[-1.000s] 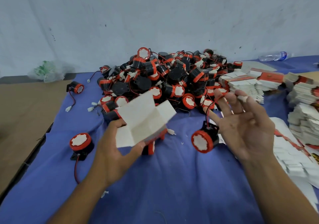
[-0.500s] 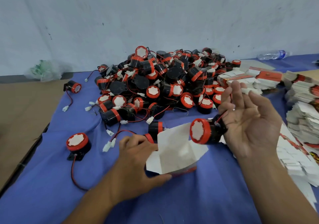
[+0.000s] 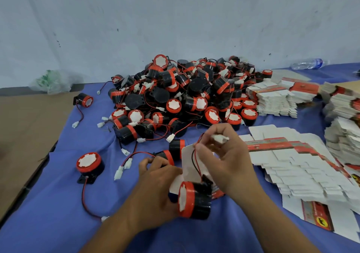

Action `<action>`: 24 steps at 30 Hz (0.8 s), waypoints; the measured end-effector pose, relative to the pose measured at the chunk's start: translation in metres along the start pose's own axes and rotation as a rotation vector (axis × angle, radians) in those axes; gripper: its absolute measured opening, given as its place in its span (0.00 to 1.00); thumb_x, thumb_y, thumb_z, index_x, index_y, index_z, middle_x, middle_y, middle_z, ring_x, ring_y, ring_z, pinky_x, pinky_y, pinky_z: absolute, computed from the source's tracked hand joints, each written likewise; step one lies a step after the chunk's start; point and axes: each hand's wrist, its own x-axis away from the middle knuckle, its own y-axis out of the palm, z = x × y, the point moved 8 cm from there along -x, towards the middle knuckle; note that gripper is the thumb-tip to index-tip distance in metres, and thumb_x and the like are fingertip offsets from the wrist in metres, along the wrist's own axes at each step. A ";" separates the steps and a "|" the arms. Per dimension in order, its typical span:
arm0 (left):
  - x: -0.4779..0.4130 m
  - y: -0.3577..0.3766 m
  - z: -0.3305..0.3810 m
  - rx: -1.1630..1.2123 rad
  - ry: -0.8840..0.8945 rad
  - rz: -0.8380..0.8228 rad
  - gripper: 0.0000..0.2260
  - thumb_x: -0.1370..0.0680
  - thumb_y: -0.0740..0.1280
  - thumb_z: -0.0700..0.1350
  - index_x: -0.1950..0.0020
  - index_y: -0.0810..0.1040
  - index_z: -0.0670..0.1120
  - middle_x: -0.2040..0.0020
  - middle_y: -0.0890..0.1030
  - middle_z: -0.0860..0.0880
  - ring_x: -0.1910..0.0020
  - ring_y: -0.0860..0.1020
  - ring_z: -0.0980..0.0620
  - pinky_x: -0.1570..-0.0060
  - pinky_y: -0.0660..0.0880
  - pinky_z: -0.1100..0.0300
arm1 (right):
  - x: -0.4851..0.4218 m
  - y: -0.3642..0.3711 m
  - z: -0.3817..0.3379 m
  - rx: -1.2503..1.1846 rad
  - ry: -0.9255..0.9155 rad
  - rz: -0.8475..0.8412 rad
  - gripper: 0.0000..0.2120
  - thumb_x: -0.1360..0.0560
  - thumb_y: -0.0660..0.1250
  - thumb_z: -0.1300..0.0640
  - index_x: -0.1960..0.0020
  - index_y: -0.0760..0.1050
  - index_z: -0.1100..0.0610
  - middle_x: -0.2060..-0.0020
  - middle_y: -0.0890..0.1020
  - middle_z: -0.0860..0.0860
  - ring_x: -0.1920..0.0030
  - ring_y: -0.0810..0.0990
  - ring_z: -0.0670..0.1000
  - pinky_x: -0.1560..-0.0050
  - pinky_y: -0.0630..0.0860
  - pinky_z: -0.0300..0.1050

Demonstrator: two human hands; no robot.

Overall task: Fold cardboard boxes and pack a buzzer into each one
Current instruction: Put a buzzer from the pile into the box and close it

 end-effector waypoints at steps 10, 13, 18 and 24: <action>0.003 0.004 -0.007 0.055 -0.137 -0.039 0.27 0.31 0.65 0.69 0.38 0.70 0.55 0.46 0.71 0.64 0.44 0.67 0.63 0.38 0.59 0.58 | 0.001 0.014 0.029 0.485 0.002 -0.212 0.05 0.20 0.66 0.54 0.54 0.75 0.50 0.63 0.80 0.45 0.58 0.76 0.44 0.63 0.71 0.38; 0.004 -0.005 -0.008 0.228 -0.184 0.051 0.32 0.32 0.69 0.65 0.34 0.64 0.53 0.36 0.67 0.58 0.34 0.64 0.59 0.35 0.64 0.58 | -0.002 0.016 0.033 0.464 0.022 -0.245 0.05 0.18 0.63 0.54 0.52 0.75 0.49 0.63 0.81 0.45 0.62 0.77 0.43 0.65 0.73 0.36; 0.002 -0.010 0.023 0.052 0.176 -0.047 0.34 0.32 0.62 0.76 0.35 0.75 0.56 0.24 0.59 0.50 0.23 0.56 0.46 0.26 0.53 0.53 | 0.001 0.018 0.029 0.440 -0.022 -0.253 0.06 0.18 0.63 0.59 0.52 0.76 0.51 0.63 0.82 0.44 0.63 0.78 0.43 0.64 0.75 0.42; 0.006 0.010 0.022 -0.032 0.222 -0.192 0.37 0.31 0.66 0.74 0.26 0.65 0.61 0.24 0.62 0.51 0.23 0.54 0.53 0.26 0.46 0.57 | 0.001 0.018 0.031 0.447 0.028 -0.289 0.05 0.18 0.61 0.56 0.50 0.76 0.51 0.62 0.83 0.46 0.62 0.79 0.47 0.60 0.78 0.49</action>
